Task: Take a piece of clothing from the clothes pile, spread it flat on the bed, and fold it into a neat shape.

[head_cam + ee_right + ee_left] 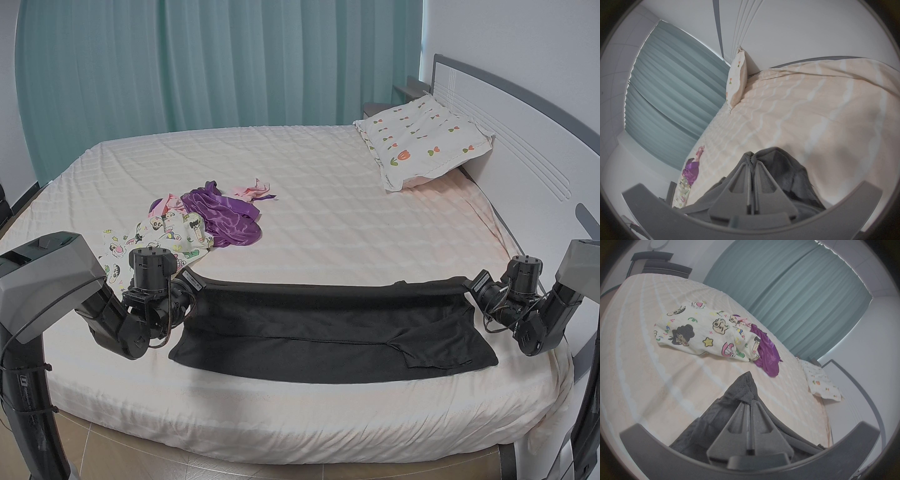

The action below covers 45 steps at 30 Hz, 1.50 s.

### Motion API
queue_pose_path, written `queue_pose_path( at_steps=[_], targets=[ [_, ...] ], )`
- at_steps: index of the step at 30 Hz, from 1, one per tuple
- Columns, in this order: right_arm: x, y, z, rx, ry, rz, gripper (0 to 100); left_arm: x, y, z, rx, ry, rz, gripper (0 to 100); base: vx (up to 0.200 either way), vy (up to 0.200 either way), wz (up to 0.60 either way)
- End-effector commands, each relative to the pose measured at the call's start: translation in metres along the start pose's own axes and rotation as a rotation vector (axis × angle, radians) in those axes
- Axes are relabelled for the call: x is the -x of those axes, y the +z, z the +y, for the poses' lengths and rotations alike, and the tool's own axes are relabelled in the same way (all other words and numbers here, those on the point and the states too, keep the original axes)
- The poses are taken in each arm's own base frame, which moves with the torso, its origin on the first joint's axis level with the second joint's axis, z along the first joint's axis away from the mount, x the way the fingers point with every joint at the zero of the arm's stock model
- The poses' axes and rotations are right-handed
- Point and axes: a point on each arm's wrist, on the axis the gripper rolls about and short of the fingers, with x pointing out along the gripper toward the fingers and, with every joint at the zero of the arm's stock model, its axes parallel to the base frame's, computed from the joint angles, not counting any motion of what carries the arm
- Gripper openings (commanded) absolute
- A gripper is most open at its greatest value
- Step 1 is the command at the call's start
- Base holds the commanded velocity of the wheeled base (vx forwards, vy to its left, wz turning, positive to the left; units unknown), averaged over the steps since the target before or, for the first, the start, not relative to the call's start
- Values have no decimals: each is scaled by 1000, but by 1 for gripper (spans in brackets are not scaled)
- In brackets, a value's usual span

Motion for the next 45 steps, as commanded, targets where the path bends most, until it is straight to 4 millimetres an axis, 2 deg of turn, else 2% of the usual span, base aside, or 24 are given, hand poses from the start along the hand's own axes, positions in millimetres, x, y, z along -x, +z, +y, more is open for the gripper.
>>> queue_pose_path(
  at_steps=[1,7,13,14,19,25,26,31,33,34,36,41,45],
  targets=[
    [17,-11,-11,43,-33,54,0,5,-13,10,-41,38,44,0,0,0,0],
    [25,-28,-24,124,-48,91,0,1,-27,26,-100,88,88,0,0,0,0],
    [25,-35,-32,140,-75,118,0,-2,-37,36,-113,128,112,0,0,0,0],
    [26,-35,-33,139,-77,120,100,-2,-37,36,-114,129,113,100,0,0,0],
    [28,-39,-32,142,-80,134,100,0,-37,37,-114,133,115,100,0,0,0],
    [34,-26,-25,133,-62,87,100,8,-34,37,-114,139,110,100,0,0,0],
    [38,-15,-24,126,-58,54,100,18,-26,34,-104,132,96,100,0,0,0],
    [56,0,-19,108,-49,8,100,39,5,24,-55,97,20,100,0,0,0],
    [61,1,-18,101,-47,8,100,42,12,23,-46,87,4,100,0,0,0],
    [69,-1,-18,69,-52,17,100,47,27,23,-28,81,-27,100,0,0,0],
    [74,-6,-20,32,-62,42,100,52,38,24,-16,66,-45,100,0,0,0],
    [78,-14,-25,-20,-59,88,100,64,46,32,3,0,58,100,0,0,0],
    [84,-16,-28,-32,-34,123,100,63,47,39,9,-23,119,100,0,0,0]
  ],
)
